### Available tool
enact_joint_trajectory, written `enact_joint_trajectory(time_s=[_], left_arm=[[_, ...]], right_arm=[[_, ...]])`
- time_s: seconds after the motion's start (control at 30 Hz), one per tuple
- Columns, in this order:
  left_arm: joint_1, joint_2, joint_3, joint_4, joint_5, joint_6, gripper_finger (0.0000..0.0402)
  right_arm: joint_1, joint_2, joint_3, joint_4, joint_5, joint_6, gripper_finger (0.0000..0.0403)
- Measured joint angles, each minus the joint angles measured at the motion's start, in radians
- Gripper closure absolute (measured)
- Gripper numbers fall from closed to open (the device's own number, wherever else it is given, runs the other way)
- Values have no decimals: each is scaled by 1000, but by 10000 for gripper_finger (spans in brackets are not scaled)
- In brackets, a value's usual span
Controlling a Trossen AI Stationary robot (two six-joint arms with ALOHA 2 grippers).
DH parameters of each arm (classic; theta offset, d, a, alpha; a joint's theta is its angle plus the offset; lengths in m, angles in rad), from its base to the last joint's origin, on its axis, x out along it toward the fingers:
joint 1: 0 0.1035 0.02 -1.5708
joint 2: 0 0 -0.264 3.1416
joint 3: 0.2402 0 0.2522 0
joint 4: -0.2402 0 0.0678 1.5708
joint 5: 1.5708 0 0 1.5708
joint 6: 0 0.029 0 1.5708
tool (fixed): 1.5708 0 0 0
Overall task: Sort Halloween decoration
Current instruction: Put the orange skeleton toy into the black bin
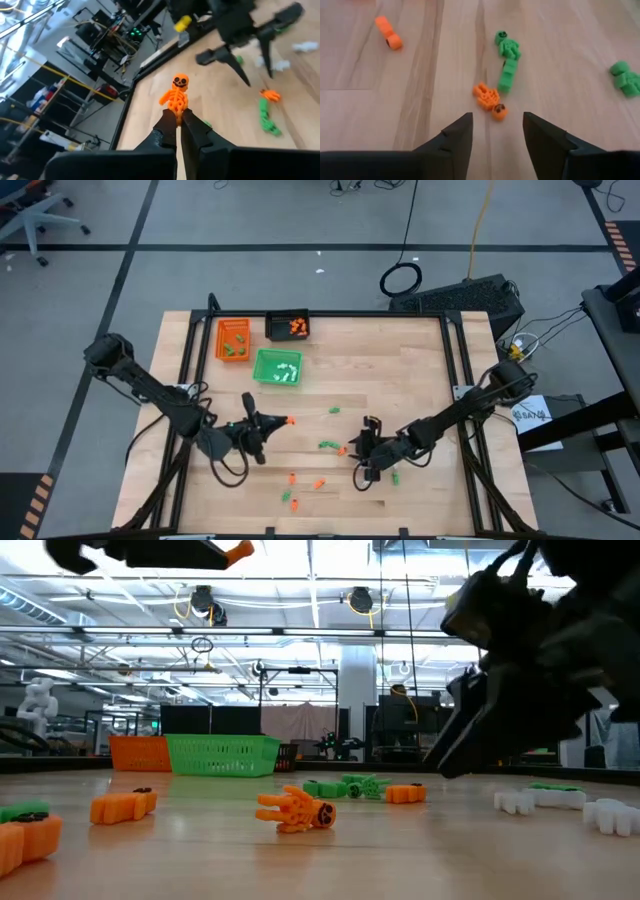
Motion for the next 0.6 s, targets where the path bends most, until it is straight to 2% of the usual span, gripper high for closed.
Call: enact_joint_trajectory(time_s=[0.17,0.3,0.43,0.6], left_arm=[[83,-73,0,-6,29,0,401],[220,-180,0,-58,65,-1,401],[439,-263,0,-155,264,-47,401],[744,-273,0,-188,497,-79,401]], right_arm=[[0,25,0,35,2,-18,223],[0,14,0,37,1,-26,224],[0,-8,0,41,1,-65,230],[-3,-27,0,51,4,-126,231]])
